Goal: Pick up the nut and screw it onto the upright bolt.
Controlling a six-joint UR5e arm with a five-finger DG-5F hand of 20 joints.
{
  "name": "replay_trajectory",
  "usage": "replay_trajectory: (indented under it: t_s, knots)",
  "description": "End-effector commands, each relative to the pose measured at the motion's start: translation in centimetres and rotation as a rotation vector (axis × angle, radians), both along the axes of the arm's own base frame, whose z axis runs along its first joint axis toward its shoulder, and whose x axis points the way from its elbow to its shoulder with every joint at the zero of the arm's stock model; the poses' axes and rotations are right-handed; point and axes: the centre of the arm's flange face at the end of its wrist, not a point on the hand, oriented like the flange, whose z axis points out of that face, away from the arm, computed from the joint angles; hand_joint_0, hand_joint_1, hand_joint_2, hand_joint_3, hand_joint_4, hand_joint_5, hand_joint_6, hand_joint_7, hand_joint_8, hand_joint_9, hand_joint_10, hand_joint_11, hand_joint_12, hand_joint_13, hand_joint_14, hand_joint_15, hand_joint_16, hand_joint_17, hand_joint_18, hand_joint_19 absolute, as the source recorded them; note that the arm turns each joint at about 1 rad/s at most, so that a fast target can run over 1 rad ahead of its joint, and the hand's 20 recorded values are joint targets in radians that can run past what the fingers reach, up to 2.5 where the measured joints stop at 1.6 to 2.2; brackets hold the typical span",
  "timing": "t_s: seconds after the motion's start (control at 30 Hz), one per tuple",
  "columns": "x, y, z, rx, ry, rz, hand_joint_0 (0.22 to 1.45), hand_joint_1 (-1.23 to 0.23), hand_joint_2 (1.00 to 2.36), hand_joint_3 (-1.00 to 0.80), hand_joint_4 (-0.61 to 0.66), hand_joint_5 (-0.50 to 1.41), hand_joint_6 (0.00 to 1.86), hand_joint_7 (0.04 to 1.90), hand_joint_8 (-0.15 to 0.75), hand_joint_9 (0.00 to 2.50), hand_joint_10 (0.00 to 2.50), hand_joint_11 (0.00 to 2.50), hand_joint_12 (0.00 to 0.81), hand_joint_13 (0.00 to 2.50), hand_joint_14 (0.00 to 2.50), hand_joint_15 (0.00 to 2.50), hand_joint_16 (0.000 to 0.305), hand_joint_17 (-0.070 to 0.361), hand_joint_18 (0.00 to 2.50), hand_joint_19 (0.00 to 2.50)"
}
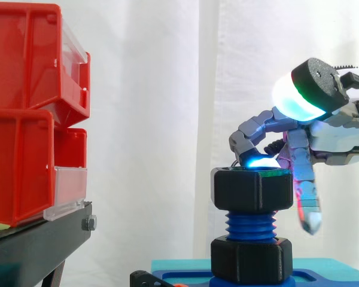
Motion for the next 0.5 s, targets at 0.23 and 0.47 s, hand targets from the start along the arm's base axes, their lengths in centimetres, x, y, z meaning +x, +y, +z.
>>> replay_trajectory:
  t_s: [0.23,0.47]
  knots:
    - [0.6,-1.8,2.8,-0.001,-0.027,0.033,0.47,-0.12,1.00,-0.50,0.22,-0.12,0.50,0.93,0.268,1.13,0.00,0.00,0.278,0.78,0.00,0.00,0.030,0.068,0.56,0.02]
    - [1.1,-3.0,6.0,-0.035,-0.036,0.058,0.45,-0.10,1.00,-0.50,0.12,-0.20,0.50,0.63,0.243,0.67,0.00,0.00,0.321,0.47,0.00,0.00,0.039,0.089,0.24,0.00]
